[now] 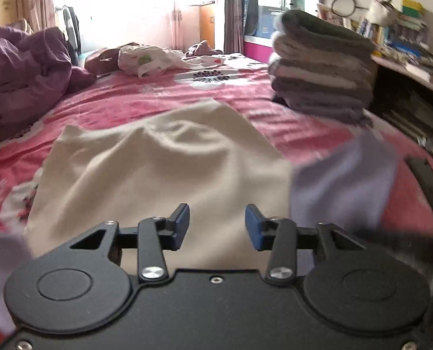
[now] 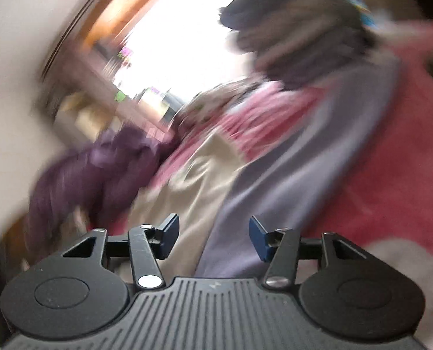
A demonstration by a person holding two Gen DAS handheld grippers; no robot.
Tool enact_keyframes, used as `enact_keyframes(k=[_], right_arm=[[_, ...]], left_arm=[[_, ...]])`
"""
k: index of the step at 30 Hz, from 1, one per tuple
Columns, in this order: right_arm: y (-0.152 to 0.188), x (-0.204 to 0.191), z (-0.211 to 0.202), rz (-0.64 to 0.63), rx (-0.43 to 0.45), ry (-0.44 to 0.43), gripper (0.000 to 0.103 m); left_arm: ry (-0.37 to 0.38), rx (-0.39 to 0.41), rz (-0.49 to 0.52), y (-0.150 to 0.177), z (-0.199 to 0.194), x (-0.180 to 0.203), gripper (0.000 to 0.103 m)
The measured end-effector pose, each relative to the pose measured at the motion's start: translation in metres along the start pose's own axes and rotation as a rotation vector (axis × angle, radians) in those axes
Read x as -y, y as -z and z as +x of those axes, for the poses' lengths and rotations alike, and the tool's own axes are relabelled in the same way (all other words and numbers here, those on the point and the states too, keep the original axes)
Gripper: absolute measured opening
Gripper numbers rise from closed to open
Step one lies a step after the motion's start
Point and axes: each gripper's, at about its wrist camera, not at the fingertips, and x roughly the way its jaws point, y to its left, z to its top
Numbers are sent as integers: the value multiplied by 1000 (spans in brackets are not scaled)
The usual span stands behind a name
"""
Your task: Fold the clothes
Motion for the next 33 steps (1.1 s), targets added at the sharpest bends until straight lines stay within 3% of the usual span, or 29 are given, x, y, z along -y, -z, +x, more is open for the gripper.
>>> enact_keyframes(k=[4,7,15,25,33], right_arm=[[14,-37,22,-204,-83,-66,50],[20,-47,32,-260,-116,-72,50],[35,-37,53,-237,-241,-9,51],[38,-34,62,-260,-255,-3,51],[42,-36,62,-287,-250,0,51]], left_arm=[[37,-45,-48,-33,45,-6,36],[49,-95,-77,-46,76,-8,36],[52,-150,-123,-81,145,-12,36],[24,-214,-172,-135,224,-20,35],[32,-230,-280,-156,245,-35,39]])
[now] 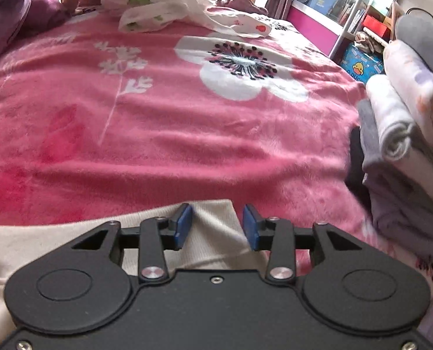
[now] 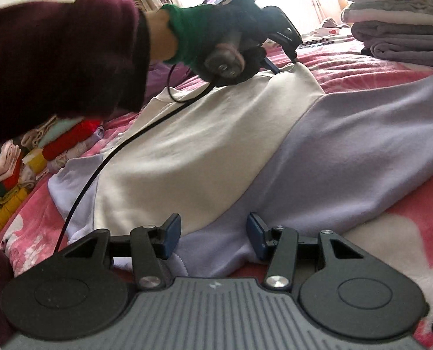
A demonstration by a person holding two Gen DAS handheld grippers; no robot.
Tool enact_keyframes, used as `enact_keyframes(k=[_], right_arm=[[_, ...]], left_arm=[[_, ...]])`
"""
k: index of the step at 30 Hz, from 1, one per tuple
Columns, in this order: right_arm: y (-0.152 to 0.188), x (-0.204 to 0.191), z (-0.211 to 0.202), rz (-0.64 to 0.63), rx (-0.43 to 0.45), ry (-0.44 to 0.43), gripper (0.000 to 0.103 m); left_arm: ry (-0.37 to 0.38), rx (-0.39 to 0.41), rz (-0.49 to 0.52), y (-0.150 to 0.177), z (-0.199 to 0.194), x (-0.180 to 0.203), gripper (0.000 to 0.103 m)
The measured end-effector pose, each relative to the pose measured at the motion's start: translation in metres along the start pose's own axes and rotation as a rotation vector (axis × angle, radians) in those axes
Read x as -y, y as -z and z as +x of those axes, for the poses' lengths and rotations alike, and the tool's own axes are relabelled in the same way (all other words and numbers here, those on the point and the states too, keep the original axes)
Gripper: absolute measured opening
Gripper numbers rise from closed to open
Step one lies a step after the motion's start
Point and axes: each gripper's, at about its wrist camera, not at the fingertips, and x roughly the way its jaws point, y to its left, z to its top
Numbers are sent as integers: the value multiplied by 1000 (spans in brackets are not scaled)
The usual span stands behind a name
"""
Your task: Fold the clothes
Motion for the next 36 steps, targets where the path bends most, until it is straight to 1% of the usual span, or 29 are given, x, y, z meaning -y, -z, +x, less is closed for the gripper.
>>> enact_keyframes(k=[1,3,4,5,7,9,11,14,16,18,21,23,26,27,29,33,34,36], right_arm=[[0,0,1,-3,0,2,51],[0,-1,-1,-8,1,4,51],[0,-2,-2,-11,5,4,51],[-1,-4,-4,-14,12,3,51],[-3,-6,-7,-20,25,1,51],[-5,-8,-10,-26,39,-1,52],[-4,-16,-12,-58,63,-15,52],[-3,-30,-16,-115,100,-42,52],[0,-40,-11,-136,87,-79,52],[6,-49,-3,-165,46,-100,52],[11,-55,7,-180,0,-108,52],[11,-53,9,-167,-7,-113,52],[12,-51,13,-153,-14,-119,52],[13,-52,14,-156,-15,-119,53],[14,-53,14,-157,-15,-121,53],[14,-51,11,-141,-11,-130,53],[14,-51,9,-135,-9,-134,53],[13,-50,5,-118,-3,-142,53]], left_arm=[[16,16,-5,-2,-5,-3,40],[52,65,-22,-5,-22,-13,44],[68,92,-33,-4,-35,-21,49],[72,115,-39,-3,-47,-30,51],[66,161,-46,2,-72,-52,51],[29,198,-46,13,-97,-76,51],[-15,233,-43,25,-121,-102,51],[-125,264,-19,48,-144,-135,51],[-162,256,-25,58,-146,-153,51],[-164,234,-65,62,-140,-170,51],[-176,199,-99,53,-120,-186,51],[-185,148,-140,43,-100,-200,50],[-246,98,-167,32,-82,-217,50],[-247,97,-193,30,-80,-222,50],[-236,136,-230,30,-92,-225,50],[-245,203,-197,43,-125,-217,50],[-244,209,-188,47,-132,-215,50],[-218,212,-177,56,-144,-211,50]])
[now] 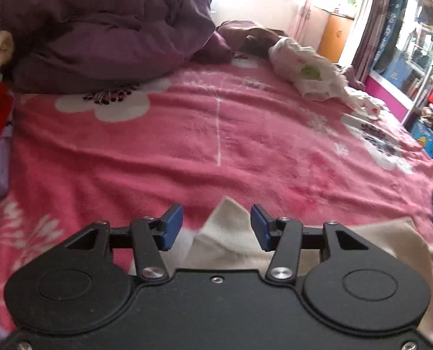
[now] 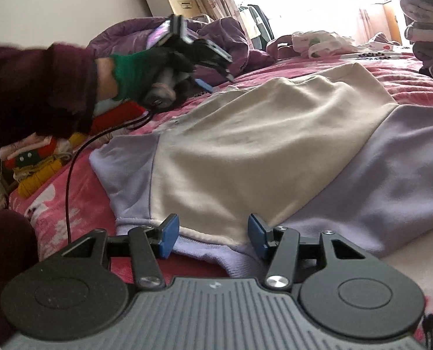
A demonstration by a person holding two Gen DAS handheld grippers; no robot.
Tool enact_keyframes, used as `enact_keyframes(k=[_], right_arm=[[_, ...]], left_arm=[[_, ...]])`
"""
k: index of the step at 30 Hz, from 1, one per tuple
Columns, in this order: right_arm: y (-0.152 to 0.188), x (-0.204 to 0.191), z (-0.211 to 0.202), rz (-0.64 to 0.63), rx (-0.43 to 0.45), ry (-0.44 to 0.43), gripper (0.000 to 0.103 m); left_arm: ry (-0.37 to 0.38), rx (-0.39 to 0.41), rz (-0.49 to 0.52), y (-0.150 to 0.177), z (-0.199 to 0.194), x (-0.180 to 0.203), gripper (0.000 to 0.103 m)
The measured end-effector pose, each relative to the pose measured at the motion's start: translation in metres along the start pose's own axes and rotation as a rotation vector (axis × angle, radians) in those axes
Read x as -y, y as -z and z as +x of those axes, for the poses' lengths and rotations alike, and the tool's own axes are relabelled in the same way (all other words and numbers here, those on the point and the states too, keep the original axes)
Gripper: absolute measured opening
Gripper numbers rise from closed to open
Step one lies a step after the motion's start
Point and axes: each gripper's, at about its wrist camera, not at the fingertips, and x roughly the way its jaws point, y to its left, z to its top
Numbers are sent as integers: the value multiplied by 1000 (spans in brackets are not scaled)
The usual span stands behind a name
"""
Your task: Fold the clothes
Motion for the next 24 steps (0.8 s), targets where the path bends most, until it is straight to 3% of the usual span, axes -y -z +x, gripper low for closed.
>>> enact_keyframes(k=[6,9,11,15,18,24], right_arm=[[-4,-6,-13,6,33,-21,53],[-5,-2,-20,46,50,-24,53],[-7,1,-27,56,71,-6,53],[-13,17,-52,159,168,22,53],[-14,41,-71,297,241,43,56],[-12,87,-105,534,360,82,57]], left_arm=[[83,-29,-1,20,-16,10,55],[74,-124,-68,30,8,1,79],[71,-161,-105,34,20,-6,80],[91,-80,-96,27,-8,8,83],[109,-14,0,31,-43,26,93],[226,68,199,92,-120,63,94]])
